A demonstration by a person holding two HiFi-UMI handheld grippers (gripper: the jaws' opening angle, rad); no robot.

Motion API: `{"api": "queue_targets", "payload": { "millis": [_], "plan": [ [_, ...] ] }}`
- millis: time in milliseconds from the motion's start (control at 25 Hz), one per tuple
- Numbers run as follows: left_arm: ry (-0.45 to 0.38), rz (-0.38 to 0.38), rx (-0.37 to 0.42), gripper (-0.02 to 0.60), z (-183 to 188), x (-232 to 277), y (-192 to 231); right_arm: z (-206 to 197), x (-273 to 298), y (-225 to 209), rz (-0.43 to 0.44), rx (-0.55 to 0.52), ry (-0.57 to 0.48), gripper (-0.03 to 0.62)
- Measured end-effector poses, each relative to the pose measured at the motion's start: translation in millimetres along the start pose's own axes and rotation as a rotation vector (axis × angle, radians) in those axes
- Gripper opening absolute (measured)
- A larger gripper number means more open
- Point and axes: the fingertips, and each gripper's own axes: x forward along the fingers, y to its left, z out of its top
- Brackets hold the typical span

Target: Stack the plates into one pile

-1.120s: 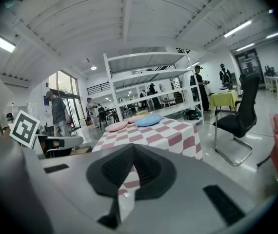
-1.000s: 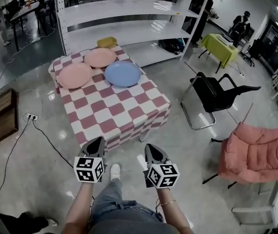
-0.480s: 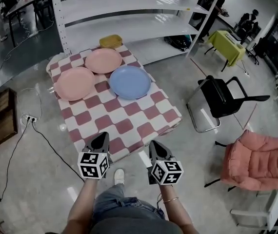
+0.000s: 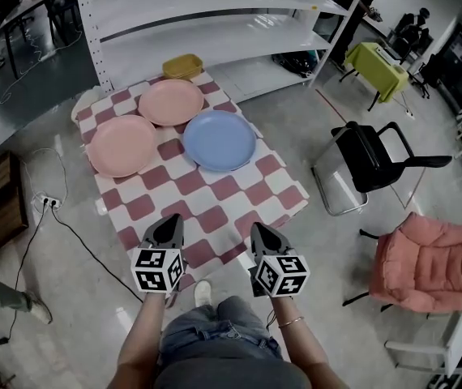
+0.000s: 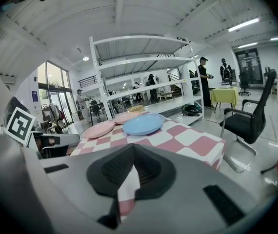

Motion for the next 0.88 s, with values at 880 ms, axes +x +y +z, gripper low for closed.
{"api": "queue_targets", "payload": {
  "millis": [880],
  "plan": [
    [0.027, 0.092, -0.044, 0.017, 40.7, 108.0, 33.5, 69.7, 113.0, -71.2, 0.055, -0.087, 0.044, 0.009]
  ]
}}
